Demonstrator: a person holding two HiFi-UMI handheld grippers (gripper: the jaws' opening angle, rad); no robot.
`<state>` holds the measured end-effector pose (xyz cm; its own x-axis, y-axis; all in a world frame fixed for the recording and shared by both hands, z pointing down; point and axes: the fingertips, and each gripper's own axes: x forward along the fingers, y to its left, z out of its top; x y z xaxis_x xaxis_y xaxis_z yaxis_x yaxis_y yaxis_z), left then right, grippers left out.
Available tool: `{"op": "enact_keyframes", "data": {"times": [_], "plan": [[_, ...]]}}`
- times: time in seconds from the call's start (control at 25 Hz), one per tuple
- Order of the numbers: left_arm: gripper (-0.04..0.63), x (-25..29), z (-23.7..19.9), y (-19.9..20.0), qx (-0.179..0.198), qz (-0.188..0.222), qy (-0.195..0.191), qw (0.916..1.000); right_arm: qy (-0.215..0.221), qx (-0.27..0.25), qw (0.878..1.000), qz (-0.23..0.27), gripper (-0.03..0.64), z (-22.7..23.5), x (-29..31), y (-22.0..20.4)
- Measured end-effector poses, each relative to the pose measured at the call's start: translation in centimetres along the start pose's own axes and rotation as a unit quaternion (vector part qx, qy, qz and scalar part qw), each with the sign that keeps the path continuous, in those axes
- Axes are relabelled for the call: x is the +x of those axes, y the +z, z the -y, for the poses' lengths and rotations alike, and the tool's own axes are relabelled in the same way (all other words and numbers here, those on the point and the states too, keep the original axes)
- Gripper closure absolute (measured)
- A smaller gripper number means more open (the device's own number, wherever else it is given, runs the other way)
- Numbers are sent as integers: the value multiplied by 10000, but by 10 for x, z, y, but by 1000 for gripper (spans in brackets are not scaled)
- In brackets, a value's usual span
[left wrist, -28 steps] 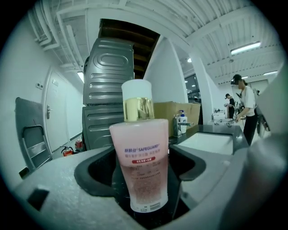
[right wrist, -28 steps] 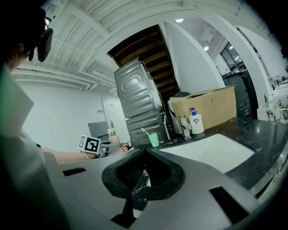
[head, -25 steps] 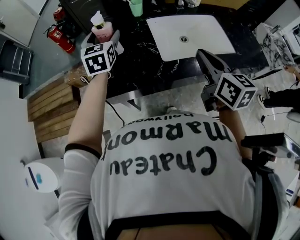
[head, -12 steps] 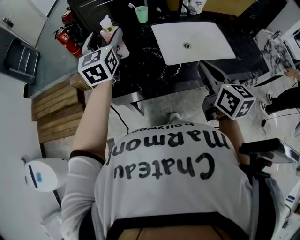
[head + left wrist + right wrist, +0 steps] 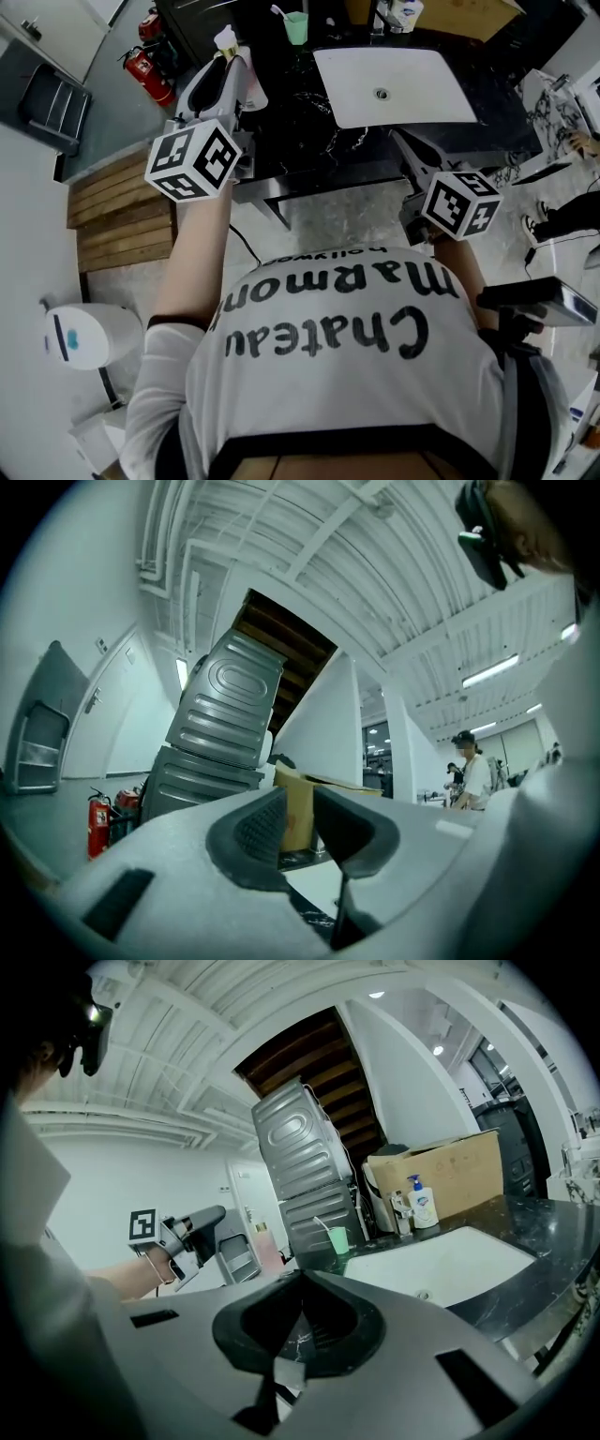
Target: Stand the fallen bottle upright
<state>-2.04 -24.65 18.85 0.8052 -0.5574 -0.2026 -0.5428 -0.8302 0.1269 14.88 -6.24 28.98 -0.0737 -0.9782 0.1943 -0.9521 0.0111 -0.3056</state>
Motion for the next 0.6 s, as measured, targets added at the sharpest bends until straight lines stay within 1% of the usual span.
{"op": "enact_keyframes", "data": {"times": [0.04, 0.12, 0.16, 0.24, 0.32, 0.36, 0.48, 0.6], "plan": [[524, -7, 3, 0, -82, 23, -14, 10000, 27, -29, 10000, 1, 607, 1, 0, -1], [559, -22, 10, -8, -185, -67, 75, 9998, 67, -30, 10000, 36, 607, 4, -1, -2], [569, -30, 14, -15, -262, -186, 138, 9994, 91, -8, 9999, 64, 607, 6, -3, -2], [574, -47, 25, -36, -561, -525, 190, 9969, 156, 46, 9998, 112, 607, 10, -6, -2], [574, -67, 38, -62, -838, -877, 216, 9924, 250, 88, 9996, 134, 607, 13, -13, -3], [574, -78, 44, -75, -908, -1035, 273, 9901, 315, 100, 9994, 128, 607, 14, -17, -5], [574, -112, 55, -107, -1056, -1387, 651, 9825, 550, 52, 9985, 38, 607, 15, -31, -9], [574, -143, 61, -121, -1138, -1490, 1214, 9747, 641, -109, 9979, -31, 607, 20, -50, -11]]}}
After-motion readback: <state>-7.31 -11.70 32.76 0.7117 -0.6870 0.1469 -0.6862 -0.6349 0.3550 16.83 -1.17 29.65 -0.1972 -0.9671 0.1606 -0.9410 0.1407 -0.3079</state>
